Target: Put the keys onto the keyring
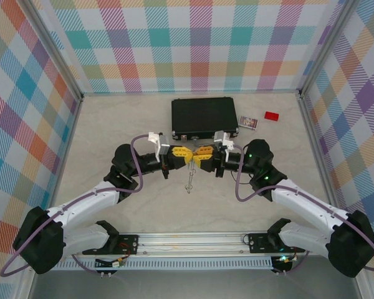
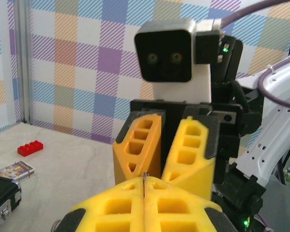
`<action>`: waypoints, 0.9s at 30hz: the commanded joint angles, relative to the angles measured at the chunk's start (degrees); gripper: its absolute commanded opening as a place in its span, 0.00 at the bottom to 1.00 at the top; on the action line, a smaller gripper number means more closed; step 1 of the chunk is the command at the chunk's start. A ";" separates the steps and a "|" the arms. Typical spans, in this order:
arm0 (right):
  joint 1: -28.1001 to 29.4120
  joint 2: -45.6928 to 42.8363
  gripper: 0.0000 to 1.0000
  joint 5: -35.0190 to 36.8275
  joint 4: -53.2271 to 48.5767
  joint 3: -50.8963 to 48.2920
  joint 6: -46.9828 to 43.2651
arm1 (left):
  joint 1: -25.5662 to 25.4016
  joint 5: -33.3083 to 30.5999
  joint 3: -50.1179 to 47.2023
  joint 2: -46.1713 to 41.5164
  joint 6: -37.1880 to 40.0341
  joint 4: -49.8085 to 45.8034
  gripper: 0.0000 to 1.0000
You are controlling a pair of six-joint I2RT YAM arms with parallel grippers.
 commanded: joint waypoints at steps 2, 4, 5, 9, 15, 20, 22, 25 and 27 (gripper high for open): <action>0.38 -4.40 0.22 2.03 -9.12 2.94 -5.65 | 0.04 0.76 2.11 -1.33 3.65 -3.96 0.00; 0.41 -6.33 0.23 3.50 -16.25 4.09 -8.78 | 0.04 0.54 2.47 -1.60 5.73 -6.37 0.00; 0.41 -6.95 0.23 4.13 -19.70 4.92 -10.44 | 0.04 0.58 2.77 -1.54 6.42 -7.49 0.00; 0.41 -7.49 0.26 6.42 -35.84 10.78 -17.67 | 0.04 1.09 3.20 -1.34 9.15 -10.08 0.00; 0.41 -2.78 0.27 6.83 -53.69 20.08 -23.30 | 0.04 1.57 5.29 -0.27 15.73 -17.39 0.00; 0.40 1.12 0.30 5.40 -61.34 24.51 -27.20 | 0.04 3.21 5.20 1.10 19.59 -19.16 0.00; 0.41 2.23 0.32 4.53 -63.06 25.48 -28.71 | 0.04 4.13 5.62 1.54 20.97 -21.32 0.00; 0.41 4.38 0.32 3.98 -65.62 27.09 -30.04 | 0.02 4.81 5.60 1.56 22.58 -23.41 0.00; 0.41 5.90 0.31 3.92 -66.60 27.90 -30.67 | -0.05 5.07 5.38 1.40 23.39 -23.98 0.00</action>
